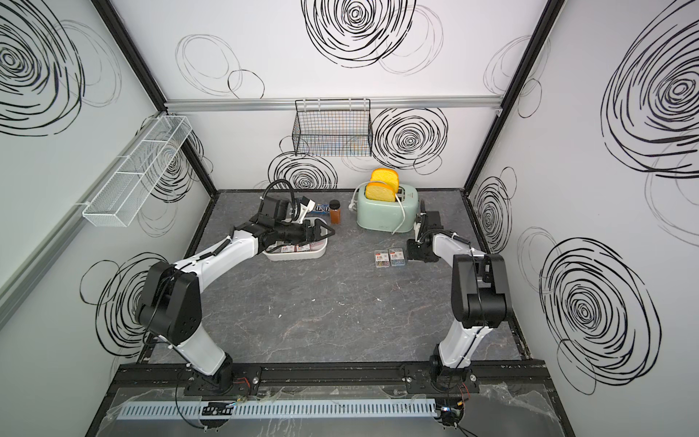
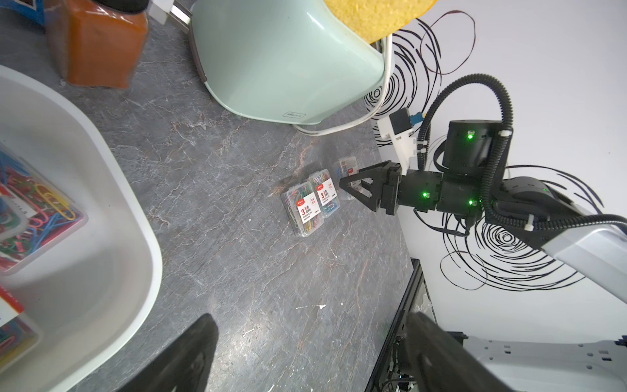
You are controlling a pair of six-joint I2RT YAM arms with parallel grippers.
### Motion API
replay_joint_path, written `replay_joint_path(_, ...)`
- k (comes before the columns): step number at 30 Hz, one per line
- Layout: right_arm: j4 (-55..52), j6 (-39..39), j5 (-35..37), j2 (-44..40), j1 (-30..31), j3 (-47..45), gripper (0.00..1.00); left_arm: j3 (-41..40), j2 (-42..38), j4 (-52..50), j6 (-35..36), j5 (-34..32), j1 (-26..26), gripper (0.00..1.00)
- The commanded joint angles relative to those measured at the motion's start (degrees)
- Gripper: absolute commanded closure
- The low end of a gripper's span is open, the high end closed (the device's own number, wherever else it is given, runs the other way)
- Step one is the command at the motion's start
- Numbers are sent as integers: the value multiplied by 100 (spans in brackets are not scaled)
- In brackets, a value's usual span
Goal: Take the paper clips out of the storage box
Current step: Place the boxed paper clips at the center of the board.
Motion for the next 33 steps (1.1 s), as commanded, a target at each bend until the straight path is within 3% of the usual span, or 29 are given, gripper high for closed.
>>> replay_joint_path(1, -1, -120, -29, 65, 86, 38, 66, 61, 9, 102, 124, 8, -52, 8)
replay_joint_path(22, 8, -62, -20, 122, 124, 84, 38, 63, 35, 97, 147, 13, -80, 7)
replay_joint_path(33, -36, 9, -90, -31, 86, 154, 30, 100, 57, 101, 136, -12, -121, 6)
